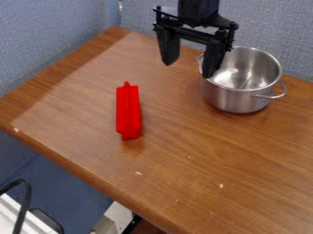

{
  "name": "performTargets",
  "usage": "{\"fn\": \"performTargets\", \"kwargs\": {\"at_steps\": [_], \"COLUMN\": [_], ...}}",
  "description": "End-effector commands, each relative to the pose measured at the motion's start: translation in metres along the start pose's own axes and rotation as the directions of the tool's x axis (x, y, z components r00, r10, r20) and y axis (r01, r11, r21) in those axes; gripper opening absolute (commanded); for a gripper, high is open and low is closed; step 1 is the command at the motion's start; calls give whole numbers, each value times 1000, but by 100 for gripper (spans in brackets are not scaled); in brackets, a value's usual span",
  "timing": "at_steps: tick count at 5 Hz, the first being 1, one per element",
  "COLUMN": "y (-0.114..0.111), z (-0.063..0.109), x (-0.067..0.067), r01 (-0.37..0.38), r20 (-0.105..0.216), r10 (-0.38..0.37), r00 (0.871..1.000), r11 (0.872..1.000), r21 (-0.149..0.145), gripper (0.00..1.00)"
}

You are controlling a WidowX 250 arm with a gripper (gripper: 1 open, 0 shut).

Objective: Put the red object in the metal pot

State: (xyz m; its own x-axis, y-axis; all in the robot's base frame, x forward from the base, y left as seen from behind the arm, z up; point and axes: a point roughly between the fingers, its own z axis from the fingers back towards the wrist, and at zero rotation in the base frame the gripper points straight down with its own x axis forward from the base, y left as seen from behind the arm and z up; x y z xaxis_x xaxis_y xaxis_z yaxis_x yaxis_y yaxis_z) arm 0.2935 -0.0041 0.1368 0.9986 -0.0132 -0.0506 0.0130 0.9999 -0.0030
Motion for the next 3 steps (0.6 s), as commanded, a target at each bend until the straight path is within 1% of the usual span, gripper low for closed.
{"fn": "performTargets", "kwargs": {"at_steps": [1, 2, 3], "y": [-6, 10, 29], "z": [-9, -12, 1], "x": [0, -22, -34], "r01": [41, -99, -228], "r20": [-18, -28, 29], "r10": [-41, 99, 227], "r00": [999, 995, 973], "r11": [999, 995, 973], "r21": [1, 0, 25], "gripper": [100, 100, 100]}}
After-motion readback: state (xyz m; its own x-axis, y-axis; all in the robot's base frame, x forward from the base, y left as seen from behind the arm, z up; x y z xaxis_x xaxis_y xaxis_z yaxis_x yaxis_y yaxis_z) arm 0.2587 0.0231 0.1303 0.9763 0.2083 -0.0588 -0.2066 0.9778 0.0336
